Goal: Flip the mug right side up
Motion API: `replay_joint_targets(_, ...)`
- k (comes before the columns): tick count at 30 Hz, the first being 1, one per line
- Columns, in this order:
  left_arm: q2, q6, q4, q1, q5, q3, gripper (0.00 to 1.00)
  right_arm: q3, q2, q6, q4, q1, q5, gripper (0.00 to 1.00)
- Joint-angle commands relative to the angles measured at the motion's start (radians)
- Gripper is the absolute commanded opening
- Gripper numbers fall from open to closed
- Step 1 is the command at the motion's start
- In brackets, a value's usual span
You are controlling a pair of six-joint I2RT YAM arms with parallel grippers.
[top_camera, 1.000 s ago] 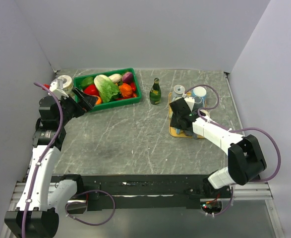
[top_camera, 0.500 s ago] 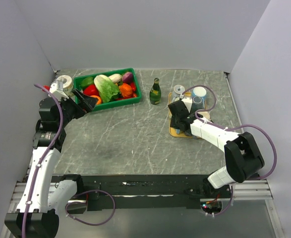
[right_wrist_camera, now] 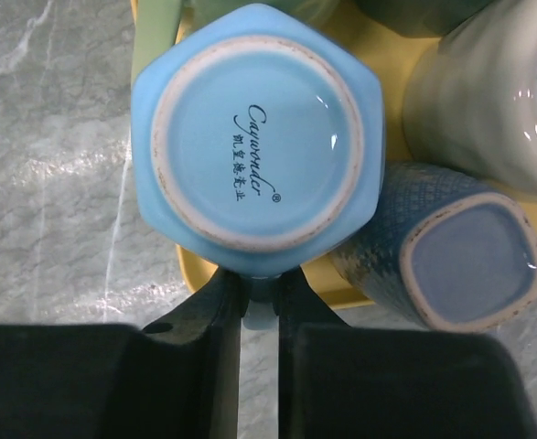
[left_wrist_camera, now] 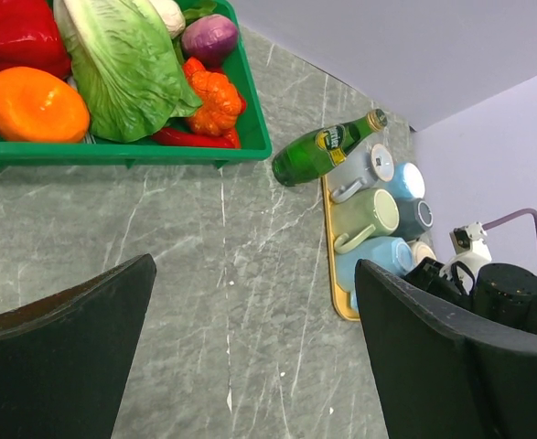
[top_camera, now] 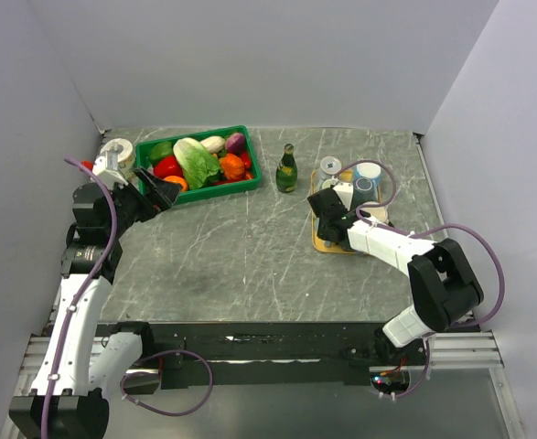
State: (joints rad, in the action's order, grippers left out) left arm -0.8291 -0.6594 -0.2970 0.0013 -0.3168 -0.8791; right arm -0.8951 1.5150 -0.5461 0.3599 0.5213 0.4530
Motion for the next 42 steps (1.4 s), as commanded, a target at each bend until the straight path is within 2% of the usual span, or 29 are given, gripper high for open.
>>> replay_joint_targets(1, 0.022, -0.013, 0.027, 0.003, -0.016, 0.005, 0.96, -0.004, 0.016, -0.021, -0.039, 0.005, 0.076, 0.0)
replay_joint_targets(8, 0.076, -0.023, 0.013, 0.003, 0.035, -0.009, 0.96, 0.041, -0.064, -0.002, -0.078, 0.003, 0.055, 0.0)
replay_joint_targets(16, 0.09, -0.068, 0.039, 0.003, -0.019, 0.028, 0.96, 0.024, -0.231, -0.026, -0.036, 0.005, -0.011, 0.0)
replay_joint_targets(22, 0.094, -0.15, 0.137, 0.003, -0.175, 0.086, 0.96, -0.03, -0.418, -0.058, 0.022, 0.005, -0.112, 0.0)
replay_joint_targets(26, 0.116, -0.3, 0.329, 0.003, -0.344, 0.195, 0.96, -0.057, -0.544, -0.081, -0.002, 0.003, -0.235, 0.0)
replay_joint_targets(28, 0.13, -0.359, 0.496, -0.041, -0.41, 0.238, 0.96, -0.071, -0.593, -0.104, -0.047, 0.005, -0.328, 0.0)
replay_joint_targets(31, 0.159, -0.453, 0.703, -0.11, -0.416, 0.307, 0.96, -0.079, -0.642, -0.158, -0.142, 0.003, -0.446, 0.0)
replay_joint_targets(33, 0.153, -0.482, 0.769, -0.161, -0.397, 0.324, 0.96, -0.08, -0.656, -0.193, -0.192, 0.003, -0.517, 0.0)
replay_joint_targets(40, 0.016, -0.49, 0.958, -0.466, -0.301, 0.275, 0.96, -0.028, -0.653, -0.422, -0.498, 0.008, -0.757, 0.0)
replay_joint_targets(42, -0.022, -0.465, 0.964, -0.507, -0.257, 0.255, 0.96, -0.012, -0.645, -0.477, -0.587, 0.011, -0.806, 0.0)
